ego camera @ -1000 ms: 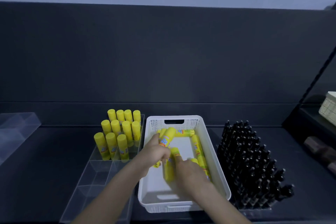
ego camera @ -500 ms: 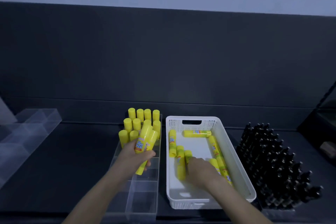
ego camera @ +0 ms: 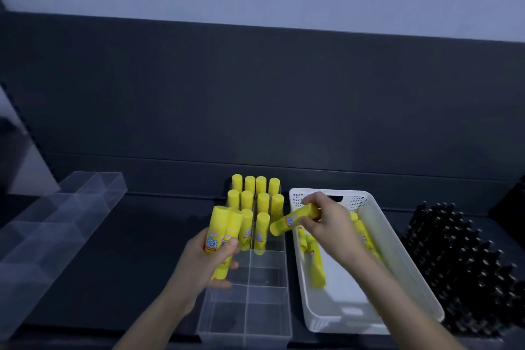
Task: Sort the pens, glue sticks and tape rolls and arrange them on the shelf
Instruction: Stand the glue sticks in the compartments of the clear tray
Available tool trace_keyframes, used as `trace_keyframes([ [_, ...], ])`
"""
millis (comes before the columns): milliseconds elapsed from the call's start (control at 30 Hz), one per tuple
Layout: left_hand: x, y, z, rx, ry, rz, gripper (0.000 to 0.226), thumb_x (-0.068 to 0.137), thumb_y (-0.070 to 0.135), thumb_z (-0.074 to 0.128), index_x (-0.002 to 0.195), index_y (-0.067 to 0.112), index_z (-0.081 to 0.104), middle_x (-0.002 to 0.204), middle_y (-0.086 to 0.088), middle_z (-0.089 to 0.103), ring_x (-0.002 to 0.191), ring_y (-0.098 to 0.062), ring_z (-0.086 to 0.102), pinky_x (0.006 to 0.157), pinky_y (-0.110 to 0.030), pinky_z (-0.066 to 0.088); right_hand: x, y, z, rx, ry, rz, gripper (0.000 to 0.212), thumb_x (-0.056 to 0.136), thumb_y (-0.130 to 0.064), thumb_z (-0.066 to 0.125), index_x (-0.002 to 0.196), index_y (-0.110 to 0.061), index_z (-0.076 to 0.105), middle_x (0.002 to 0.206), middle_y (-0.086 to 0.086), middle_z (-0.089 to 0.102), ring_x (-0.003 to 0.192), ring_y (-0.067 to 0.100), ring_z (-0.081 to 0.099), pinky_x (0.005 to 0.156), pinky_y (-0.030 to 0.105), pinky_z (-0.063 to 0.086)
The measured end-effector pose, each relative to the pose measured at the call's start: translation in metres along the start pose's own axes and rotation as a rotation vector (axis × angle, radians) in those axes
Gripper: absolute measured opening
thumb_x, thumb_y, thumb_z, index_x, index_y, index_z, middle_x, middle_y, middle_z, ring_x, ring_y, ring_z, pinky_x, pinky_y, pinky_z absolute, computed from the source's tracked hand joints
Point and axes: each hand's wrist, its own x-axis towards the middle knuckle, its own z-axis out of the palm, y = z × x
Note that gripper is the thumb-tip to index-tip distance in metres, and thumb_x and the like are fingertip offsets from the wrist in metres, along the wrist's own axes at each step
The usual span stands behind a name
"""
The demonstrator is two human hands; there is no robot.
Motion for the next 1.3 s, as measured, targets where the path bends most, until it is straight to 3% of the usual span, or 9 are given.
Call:
trace_keyframes([
  [100,-0.005,-0.004,-0.012,-0.024,-0.006,-0.015,0.013,0.085,0.019,0.064,0.098,0.019,0.062,0.091,-0.004,0.072,0.077,-0.019,0.069,0.058,-0.036,0.057,0.012,-0.008,0.026,-0.147,-0.089,-0.012,0.033,0.082,-0.007,0.057,0.115,-0.009,0.054,0.103,0.009,0.062,0.091,0.024,0.054,0.068,0.022,0.032],
  [200,-0.006,-0.009,-0.023,-0.038,-0.012,-0.03,0.016,0.083,0.015,0.067,0.098,0.016,0.062,0.095,-0.007,0.072,0.077,-0.019,0.069,0.059,-0.035,0.057,0.017,-0.008,0.043,-0.242,-0.189,0.025,0.038,0.082,-0.006,0.055,0.121,-0.008,0.05,0.114,0.014,0.059,0.105,0.03,0.054,0.08,0.03,0.042],
  [300,-0.008,-0.015,-0.031,-0.045,-0.038,-0.035,0.032,0.069,0.022,0.077,0.095,0.013,0.063,0.096,-0.012,0.071,0.076,-0.019,0.07,0.056,-0.034,0.057,0.018,-0.006,0.05,-0.254,-0.218,0.059,0.039,0.083,-0.004,0.054,0.121,-0.008,0.049,0.113,0.015,0.061,0.103,0.03,0.056,0.078,0.03,0.044],
  [367,-0.01,-0.017,-0.034,-0.039,-0.049,-0.039,0.04,0.059,0.028,0.072,0.095,0.012,0.063,0.097,-0.014,0.07,0.076,-0.019,0.07,0.056,-0.033,0.057,0.02,-0.004,0.052,-0.255,-0.216,0.075,0.039,0.083,-0.005,0.055,0.121,-0.009,0.049,0.111,0.015,0.062,0.101,0.03,0.057,0.074,0.029,0.043],
  [467,-0.009,-0.02,-0.035,-0.035,-0.055,-0.035,0.032,0.07,0.023,0.076,0.096,0.012,0.062,0.099,-0.016,0.069,0.075,-0.019,0.069,0.055,-0.034,0.057,0.021,-0.003,0.053,-0.263,-0.206,0.091,0.036,0.082,-0.009,0.058,0.118,-0.01,0.052,0.105,0.014,0.064,0.095,0.03,0.059,0.068,0.026,0.041],
  [567,-0.006,-0.021,-0.035,-0.034,-0.047,-0.025,0.016,0.081,0.011,0.067,0.096,0.012,0.06,0.101,-0.016,0.068,0.078,-0.021,0.068,0.056,-0.034,0.058,0.021,-0.003,0.055,-0.275,-0.203,0.093,0.03,0.081,-0.012,0.058,0.111,-0.01,0.055,0.1,0.013,0.065,0.09,0.03,0.06,0.069,0.031,0.046],
  [700,-0.003,-0.02,-0.035,-0.037,-0.044,-0.017,0.017,0.081,0.012,0.066,0.097,0.014,0.06,0.1,-0.014,0.069,0.082,-0.023,0.068,0.057,-0.033,0.058,0.021,-0.004,0.055,-0.29,-0.208,0.09,0.03,0.081,-0.016,0.059,0.11,-0.011,0.056,0.101,0.013,0.065,0.091,0.03,0.06,0.076,0.036,0.052],
  [1133,0.003,-0.024,-0.037,-0.066,-0.073,-0.021,0.02,0.078,0.003,0.069,0.096,0.009,0.062,0.091,-0.014,0.066,0.088,-0.027,0.066,0.064,-0.036,0.059,0.02,0.0,0.052,-0.281,-0.199,0.025,0.031,0.08,-0.014,0.06,0.111,-0.013,0.058,0.102,0.009,0.067,0.09,0.026,0.061,0.075,0.034,0.051],
  [1300,0.004,-0.022,-0.039,-0.096,-0.06,-0.014,0.022,0.076,0.002,0.07,0.095,0.009,0.064,0.092,-0.015,0.066,0.088,-0.027,0.066,0.062,-0.035,0.058,0.016,-0.011,0.038,-0.263,-0.078,-0.027,0.035,0.083,-0.019,0.061,0.118,-0.013,0.057,0.109,0.002,0.064,0.091,0.019,0.059,0.069,0.021,0.036],
])
